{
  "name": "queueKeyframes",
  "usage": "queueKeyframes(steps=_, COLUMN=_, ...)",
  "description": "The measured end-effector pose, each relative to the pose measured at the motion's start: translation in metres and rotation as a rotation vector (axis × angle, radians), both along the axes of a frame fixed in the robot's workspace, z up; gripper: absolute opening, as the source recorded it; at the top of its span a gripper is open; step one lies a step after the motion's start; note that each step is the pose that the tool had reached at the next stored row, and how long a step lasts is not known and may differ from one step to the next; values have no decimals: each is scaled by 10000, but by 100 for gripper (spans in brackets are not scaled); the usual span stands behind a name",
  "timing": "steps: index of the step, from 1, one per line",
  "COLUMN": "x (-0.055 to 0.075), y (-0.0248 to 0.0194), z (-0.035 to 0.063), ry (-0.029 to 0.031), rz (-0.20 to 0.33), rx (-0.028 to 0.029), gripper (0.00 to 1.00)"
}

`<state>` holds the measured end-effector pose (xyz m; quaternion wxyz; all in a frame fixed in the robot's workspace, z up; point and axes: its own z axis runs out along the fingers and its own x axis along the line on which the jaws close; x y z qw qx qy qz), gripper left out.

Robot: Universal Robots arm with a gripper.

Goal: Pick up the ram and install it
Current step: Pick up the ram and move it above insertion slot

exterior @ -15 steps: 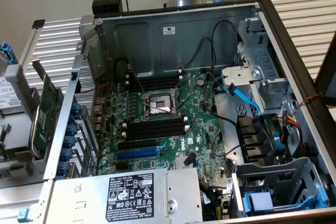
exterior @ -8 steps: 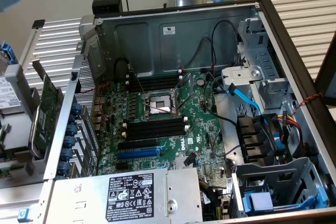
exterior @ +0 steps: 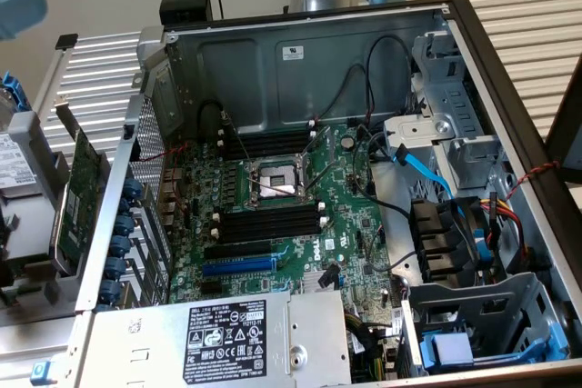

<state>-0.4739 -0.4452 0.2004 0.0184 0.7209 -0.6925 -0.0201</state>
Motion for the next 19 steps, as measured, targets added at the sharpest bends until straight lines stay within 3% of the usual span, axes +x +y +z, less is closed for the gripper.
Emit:
queueKeyframes(steps=1, x=0, y=0, z=-10, ry=16, rz=0, rx=0, gripper=32)
queueKeyframes(steps=4, x=0, y=-1, z=-21, ry=54, rz=1, rx=-3, gripper=14)
queueKeyframes(steps=8, x=0, y=-5, z=2, ry=111, rz=0, rx=1, gripper=13)
queueKeyframes(steps=11, x=0, y=-12, z=98, ry=152, rz=0, rx=-2, gripper=13)
queueKeyframes(steps=19, x=2, y=-30, z=462, ry=162, rz=1, rx=-5, gripper=13)
